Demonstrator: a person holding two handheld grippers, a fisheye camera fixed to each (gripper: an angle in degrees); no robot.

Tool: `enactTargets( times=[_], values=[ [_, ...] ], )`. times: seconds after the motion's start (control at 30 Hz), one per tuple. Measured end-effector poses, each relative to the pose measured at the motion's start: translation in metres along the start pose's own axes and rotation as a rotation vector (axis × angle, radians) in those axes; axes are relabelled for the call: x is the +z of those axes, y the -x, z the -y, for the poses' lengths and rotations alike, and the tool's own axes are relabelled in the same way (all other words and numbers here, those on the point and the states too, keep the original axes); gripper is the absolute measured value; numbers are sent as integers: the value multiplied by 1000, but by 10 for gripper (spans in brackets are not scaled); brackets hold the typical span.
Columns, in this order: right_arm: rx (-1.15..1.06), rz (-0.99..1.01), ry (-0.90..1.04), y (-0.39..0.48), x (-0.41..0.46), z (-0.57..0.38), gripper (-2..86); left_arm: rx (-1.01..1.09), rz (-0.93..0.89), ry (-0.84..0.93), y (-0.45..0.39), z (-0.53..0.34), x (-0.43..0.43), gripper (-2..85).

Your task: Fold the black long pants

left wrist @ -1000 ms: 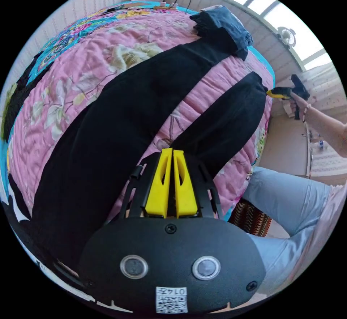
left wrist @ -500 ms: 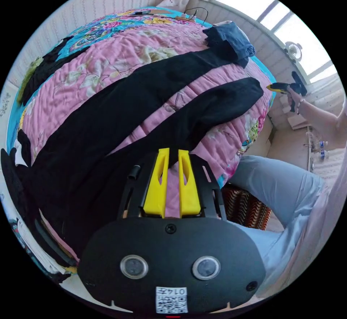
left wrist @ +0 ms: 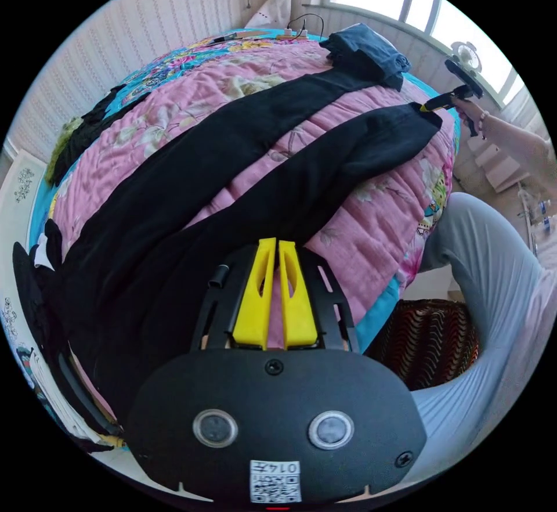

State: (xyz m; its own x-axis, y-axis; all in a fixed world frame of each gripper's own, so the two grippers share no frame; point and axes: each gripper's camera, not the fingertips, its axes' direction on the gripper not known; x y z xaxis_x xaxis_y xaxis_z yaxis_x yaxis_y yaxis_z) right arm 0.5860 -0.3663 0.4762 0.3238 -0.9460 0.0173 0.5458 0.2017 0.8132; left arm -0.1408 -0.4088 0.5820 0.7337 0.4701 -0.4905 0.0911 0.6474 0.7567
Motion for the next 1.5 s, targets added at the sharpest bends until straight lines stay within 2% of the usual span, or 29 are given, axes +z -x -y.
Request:
enactTargets(
  times=[0.07, 0.17, 0.23, 0.3, 0.33, 0.37, 0.43, 0.53, 0.7, 0.87, 1.07, 1.17, 1.23, 1.27, 1.33, 1.5],
  values=[
    [-62, 10, -14, 5, -13, 4, 18, -11, -21, -43, 0, -6, -16, -9],
    [-171, 87, -179, 11, -55, 5, 16, -15, -62, -134, 2, -18, -49, -10],
    [-271, 120, -478, 16, -98, -25, 18, 10, -68, -224, -7, -35, -84, -10],
    [-245, 88, -625, 10, -108, -54, 21, 46, -99, -252, -21, -52, -100, -10],
    [-210, 102, -637, -1, -99, -68, 27, 64, -147, -235, -31, -63, -101, -9],
    [-185, 126, -619, -9, -90, -73, 30, 56, -162, -225, -35, -68, -99, -9],
    [-21, 231, -447, -46, -42, -87, 51, -25, -152, -190, -51, -87, -80, -9],
    [157, 254, -256, -78, 6, -109, 68, -96, -142, -145, -70, -99, -71, -9],
    [172, 287, -342, -86, 11, -140, 92, -16, -94, -119, -109, -103, -98, -10],
    [108, 369, -430, -77, 3, -123, 132, 52, -20, -165, -134, -82, -119, -10],
    [163, 281, -490, -82, 11, -83, 150, 27, -24, -180, -145, -32, -95, -10],
    [132, 267, -344, -81, 38, -48, 124, 9, -27, -95, -151, -18, -62, -10],
    [107, 160, -301, -75, 40, -35, 45, -11, -23, -117, -153, -21, -55, -10],
    [57, 176, -300, -73, 37, -32, 20, -19, -31, -121, -152, -22, -56, -10],
    [-75, 227, -306, -65, 23, -24, 8, -60, -73, -123, -148, -23, -66, -10],
    [-123, 190, -322, -69, -1, -13, 16, 8, -31, -92, -159, -19, -83, -9]
  ],
)
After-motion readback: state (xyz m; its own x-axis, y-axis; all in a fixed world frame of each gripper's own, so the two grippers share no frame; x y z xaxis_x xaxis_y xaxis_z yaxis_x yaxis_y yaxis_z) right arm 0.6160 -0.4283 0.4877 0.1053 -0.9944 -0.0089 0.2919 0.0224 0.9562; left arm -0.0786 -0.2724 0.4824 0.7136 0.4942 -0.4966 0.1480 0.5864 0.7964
